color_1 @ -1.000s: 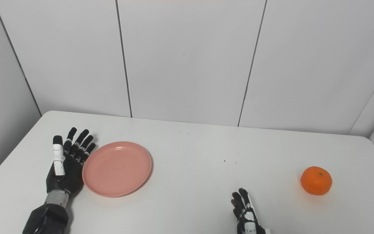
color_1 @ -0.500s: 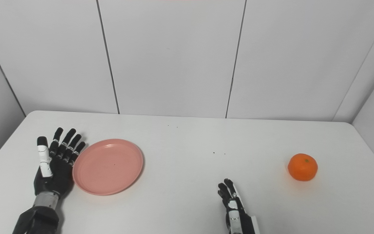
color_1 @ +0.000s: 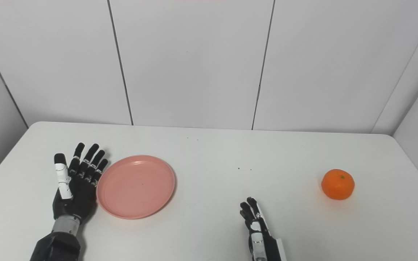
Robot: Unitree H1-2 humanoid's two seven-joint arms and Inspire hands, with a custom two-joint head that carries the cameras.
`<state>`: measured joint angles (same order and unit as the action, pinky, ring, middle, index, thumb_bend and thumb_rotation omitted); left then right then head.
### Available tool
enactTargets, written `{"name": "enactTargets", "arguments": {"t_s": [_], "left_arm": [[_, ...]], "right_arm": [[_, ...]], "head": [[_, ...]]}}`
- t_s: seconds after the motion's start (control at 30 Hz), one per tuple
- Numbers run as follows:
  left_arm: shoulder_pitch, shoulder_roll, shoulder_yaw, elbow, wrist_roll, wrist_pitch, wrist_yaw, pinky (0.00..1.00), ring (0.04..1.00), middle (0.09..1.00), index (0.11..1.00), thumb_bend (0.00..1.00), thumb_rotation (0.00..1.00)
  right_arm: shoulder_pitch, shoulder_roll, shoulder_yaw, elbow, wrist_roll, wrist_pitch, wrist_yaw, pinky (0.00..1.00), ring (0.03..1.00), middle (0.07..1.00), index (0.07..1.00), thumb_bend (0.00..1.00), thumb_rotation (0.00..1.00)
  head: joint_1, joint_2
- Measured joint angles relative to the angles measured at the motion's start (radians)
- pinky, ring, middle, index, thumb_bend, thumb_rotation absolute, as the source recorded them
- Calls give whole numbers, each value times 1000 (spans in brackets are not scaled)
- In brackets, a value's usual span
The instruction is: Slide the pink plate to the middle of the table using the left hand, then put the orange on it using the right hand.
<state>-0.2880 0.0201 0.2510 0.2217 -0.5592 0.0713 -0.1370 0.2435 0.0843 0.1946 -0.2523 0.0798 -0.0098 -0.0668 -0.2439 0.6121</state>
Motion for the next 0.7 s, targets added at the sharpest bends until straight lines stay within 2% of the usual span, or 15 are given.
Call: {"name": "enactTargets", "arguments": {"t_s": [0.33, 0.7], "left_arm": [[-3, -23, -28, -2, 0, 6, 4, 937, 925, 906, 1000, 873, 780], [-13, -37, -44, 0, 0, 29, 6, 933, 920, 905, 1000, 891, 766]], "right_arm": [[0, 3, 20, 0, -2, 0, -23, 1000, 936, 914, 940, 830, 974], [-1, 9, 48, 3, -17, 0, -41, 996, 933, 913, 943, 826, 971]], "head": [[-17, 8], [-89, 14]]}}
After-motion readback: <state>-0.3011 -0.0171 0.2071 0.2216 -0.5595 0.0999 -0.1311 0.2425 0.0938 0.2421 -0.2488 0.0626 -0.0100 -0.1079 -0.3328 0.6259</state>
